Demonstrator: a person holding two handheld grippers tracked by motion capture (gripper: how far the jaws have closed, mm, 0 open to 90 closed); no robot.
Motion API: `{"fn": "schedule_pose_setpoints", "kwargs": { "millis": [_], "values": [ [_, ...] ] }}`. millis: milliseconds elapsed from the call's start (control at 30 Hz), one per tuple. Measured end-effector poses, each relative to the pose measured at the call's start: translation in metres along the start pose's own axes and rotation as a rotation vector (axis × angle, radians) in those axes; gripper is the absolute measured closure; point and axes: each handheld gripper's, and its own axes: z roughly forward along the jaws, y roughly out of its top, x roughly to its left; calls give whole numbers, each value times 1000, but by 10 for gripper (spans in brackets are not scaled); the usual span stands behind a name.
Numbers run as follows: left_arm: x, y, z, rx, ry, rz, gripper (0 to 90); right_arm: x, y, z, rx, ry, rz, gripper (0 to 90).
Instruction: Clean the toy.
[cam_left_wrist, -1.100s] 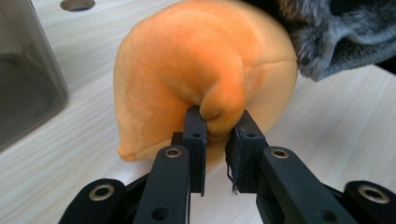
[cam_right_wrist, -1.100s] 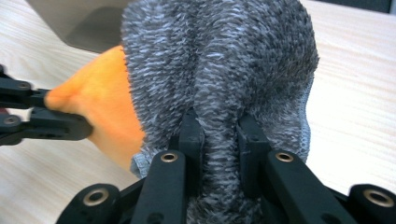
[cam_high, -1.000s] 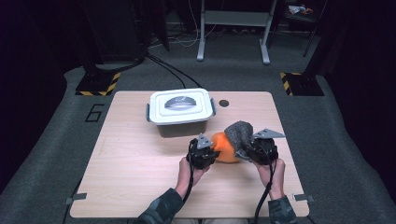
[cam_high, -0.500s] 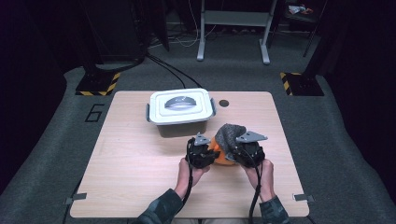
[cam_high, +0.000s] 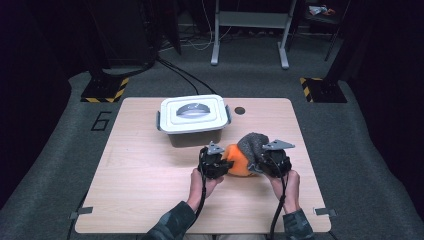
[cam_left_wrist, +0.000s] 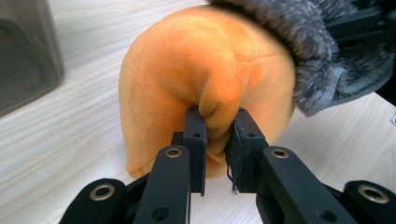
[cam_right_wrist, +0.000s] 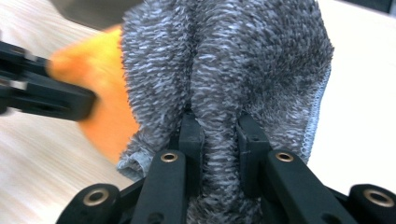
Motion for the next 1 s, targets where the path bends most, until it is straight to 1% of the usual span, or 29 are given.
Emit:
{"fn": "schedule_pose_setpoints", "kwargs": {
  "millis": [33, 67, 100, 233, 300, 333, 367, 467, 533, 567, 667, 700, 733, 767, 800, 833, 900, 1000],
  "values": [
    [0, 0, 0, -1, 0, 1, 788, -3, -3, 2, 10, -18, 7, 756],
    [1, -1, 0, 0, 1, -2, 788, -6, -6, 5, 17, -24, 27, 756],
    [1, -1, 0, 1, 0, -3, 788, -11, -10, 8, 24, -16, 45, 756],
    [2, -2, 1, -2, 8, -9, 788, -23, -21, 21, 57, -17, 98, 756],
    [3, -2, 1, -2, 9, -13, 788, -29, -26, 28, 79, -17, 115, 756],
    [4, -3, 1, 0, 15, -11, 787, -31, -29, 32, 99, -13, 130, 756],
    [4, -3, 1, 1, 23, -16, 788, -33, -32, 36, 118, -19, 128, 755],
    [8, -5, 0, 0, 33, -22, 788, -35, -41, 46, 152, -9, 135, 755],
    [9, -5, 0, 2, 43, -25, 788, -36, -41, 44, 142, -12, 144, 755],
    [9, -5, 0, 4, 46, -24, 788, -36, -39, 40, 138, -18, 147, 755],
    [10, -5, -1, 1, 47, -32, 788, -35, -31, 22, 86, -36, 140, 755],
    [10, -5, 0, 1, 47, -31, 787, -34, -27, 14, 60, -42, 134, 755],
    [10, -5, -1, 2, 48, -26, 788, -33, -23, 6, 32, -37, 121, 755],
    [9, -5, 0, 3, 48, -27, 787, -31, -19, -1, 13, -42, 107, 755],
    [9, -4, 0, 3, 48, -28, 787, -27, -15, -8, -12, -36, 98, 755],
    [8, -4, 0, 3, 49, -28, 787, -22, -9, -16, -37, -16, 79, 755],
    [8, -4, -1, 8, 50, -23, 786, -11, -1, -24, -65, 10, 51, 755],
    [7, -3, -1, 8, 51, -22, 786, 8, 12, -29, -97, 56, -6, 753]
  ]
}}
